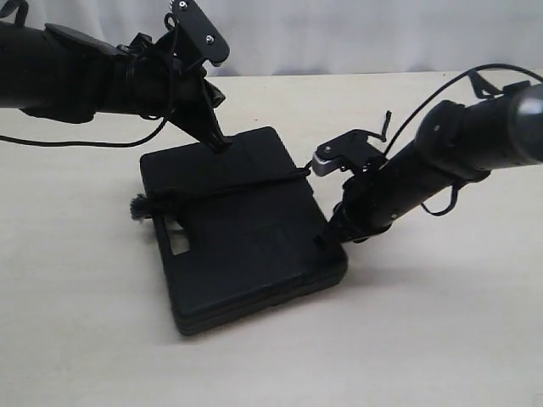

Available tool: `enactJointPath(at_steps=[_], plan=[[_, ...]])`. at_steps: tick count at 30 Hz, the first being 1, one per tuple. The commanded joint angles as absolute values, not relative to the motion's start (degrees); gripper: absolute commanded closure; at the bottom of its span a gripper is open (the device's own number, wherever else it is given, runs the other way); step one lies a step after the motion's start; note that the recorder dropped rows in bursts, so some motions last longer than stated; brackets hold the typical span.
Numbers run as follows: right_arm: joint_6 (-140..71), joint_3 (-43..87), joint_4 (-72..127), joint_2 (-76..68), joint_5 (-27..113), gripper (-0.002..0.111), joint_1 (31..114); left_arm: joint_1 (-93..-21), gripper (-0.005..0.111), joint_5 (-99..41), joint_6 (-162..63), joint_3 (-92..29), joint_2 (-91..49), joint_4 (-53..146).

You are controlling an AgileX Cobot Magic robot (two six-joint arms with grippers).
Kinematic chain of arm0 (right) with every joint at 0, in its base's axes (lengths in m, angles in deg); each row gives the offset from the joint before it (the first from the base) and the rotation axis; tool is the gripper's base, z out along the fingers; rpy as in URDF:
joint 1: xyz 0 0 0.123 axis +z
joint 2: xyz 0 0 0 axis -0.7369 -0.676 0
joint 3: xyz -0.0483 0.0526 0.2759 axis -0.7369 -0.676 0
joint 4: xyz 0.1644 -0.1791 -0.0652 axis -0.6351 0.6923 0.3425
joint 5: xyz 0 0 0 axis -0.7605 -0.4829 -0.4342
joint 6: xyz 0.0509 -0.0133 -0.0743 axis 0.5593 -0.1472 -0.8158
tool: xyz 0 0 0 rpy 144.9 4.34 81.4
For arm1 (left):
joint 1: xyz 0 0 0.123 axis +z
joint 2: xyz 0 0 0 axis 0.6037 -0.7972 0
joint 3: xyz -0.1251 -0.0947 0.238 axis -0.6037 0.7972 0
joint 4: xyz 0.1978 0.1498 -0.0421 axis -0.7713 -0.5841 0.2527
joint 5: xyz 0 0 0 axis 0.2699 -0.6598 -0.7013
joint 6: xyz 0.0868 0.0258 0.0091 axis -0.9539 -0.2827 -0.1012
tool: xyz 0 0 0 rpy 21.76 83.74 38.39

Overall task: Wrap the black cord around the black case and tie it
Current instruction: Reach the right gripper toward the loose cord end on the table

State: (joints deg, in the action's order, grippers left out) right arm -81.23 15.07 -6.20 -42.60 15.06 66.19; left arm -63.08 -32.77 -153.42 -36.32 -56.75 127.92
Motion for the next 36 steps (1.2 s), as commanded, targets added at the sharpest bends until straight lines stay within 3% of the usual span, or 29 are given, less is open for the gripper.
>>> enactJointPath(at_steps=[1,14,20,25,27,33,36], plan=[[-81.9,16.8,-7.2,-42.1,12.9,0.104,71.8,-63.0,0.107,-32.9,-153.1,-36.1,-56.1,128.6],[-83.8,21.1,-4.0,-39.1,9.6,0.104,71.3,-63.0,0.107,-32.8,-153.2,-36.1,-56.1,128.3],[-66.7,17.5,18.5,-31.8,13.1,0.104,70.8,-63.0,0.107,-32.8,-153.2,-36.1,-56.1,128.3],[-44.4,12.0,40.6,-29.7,30.6,0.103,66.4,-63.0,0.107,-33.3,-153.2,-36.1,-56.1,128.3],[-42.4,10.8,41.8,-31.2,34.1,0.096,64.5,-63.0,0.107,-33.4,-153.2,-36.1,-56.1,128.3],[-48.6,10.5,41.8,-39.1,39.7,0.055,61.4,-63.0,0.107,-33.4,-153.2,-36.1,-56.1,128.3],[-50.9,10.5,41.8,-42.4,47.5,0.051,61.4,-63.0,0.107,-33.6,-153.2,-36.1,-56.1,128.3]])
